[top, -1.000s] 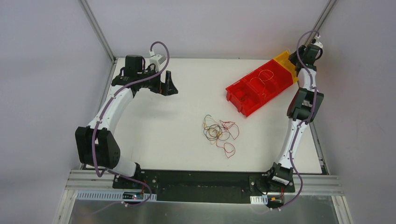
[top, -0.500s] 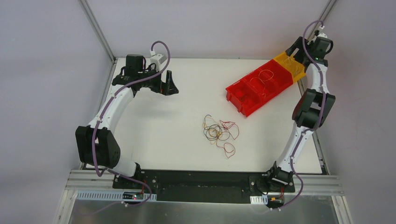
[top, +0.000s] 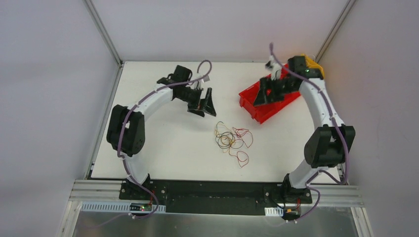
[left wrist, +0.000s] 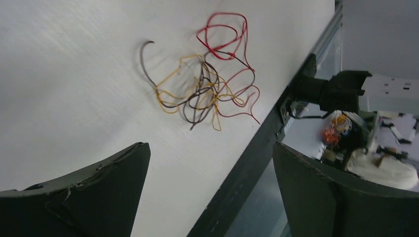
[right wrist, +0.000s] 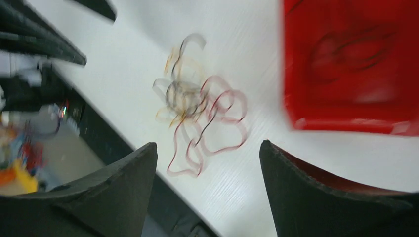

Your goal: Untangle the cables

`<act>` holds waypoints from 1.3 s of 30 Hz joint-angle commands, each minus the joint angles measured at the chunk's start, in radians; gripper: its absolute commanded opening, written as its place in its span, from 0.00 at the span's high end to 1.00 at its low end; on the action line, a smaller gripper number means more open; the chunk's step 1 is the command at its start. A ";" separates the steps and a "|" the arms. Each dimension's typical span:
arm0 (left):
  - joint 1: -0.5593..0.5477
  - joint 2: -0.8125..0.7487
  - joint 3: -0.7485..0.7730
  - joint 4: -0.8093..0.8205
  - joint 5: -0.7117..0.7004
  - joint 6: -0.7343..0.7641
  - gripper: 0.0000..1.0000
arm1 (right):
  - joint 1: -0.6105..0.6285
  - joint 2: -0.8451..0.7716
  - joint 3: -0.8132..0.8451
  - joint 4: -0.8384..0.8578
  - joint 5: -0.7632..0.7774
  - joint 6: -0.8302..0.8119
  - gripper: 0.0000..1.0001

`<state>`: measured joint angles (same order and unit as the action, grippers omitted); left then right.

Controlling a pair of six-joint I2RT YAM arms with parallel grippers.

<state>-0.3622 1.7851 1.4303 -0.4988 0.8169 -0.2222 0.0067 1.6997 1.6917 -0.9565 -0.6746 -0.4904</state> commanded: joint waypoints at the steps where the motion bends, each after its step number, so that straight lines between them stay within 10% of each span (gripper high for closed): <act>1: -0.097 0.049 -0.009 -0.023 0.167 -0.016 0.01 | 0.149 -0.157 -0.293 -0.077 0.003 -0.024 0.22; 8: -0.167 0.151 -0.084 0.020 0.174 0.006 0.31 | 0.341 -0.246 -0.574 0.163 0.130 0.061 0.24; 23: -0.220 0.274 -0.144 0.193 0.089 -0.126 0.39 | 0.452 -0.208 -0.846 0.509 0.291 0.024 0.34; 32: -0.174 0.236 -0.201 0.243 0.111 -0.167 1.00 | 0.457 -0.233 -0.942 0.563 0.337 0.003 0.90; 39: 0.060 0.043 -0.298 0.192 0.076 -0.141 1.00 | 0.404 -0.334 -0.943 0.441 0.412 -0.071 1.00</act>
<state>-0.4339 1.9739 1.1629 -0.2710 0.9146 -0.3832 0.4530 1.4525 0.7559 -0.4240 -0.3149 -0.4919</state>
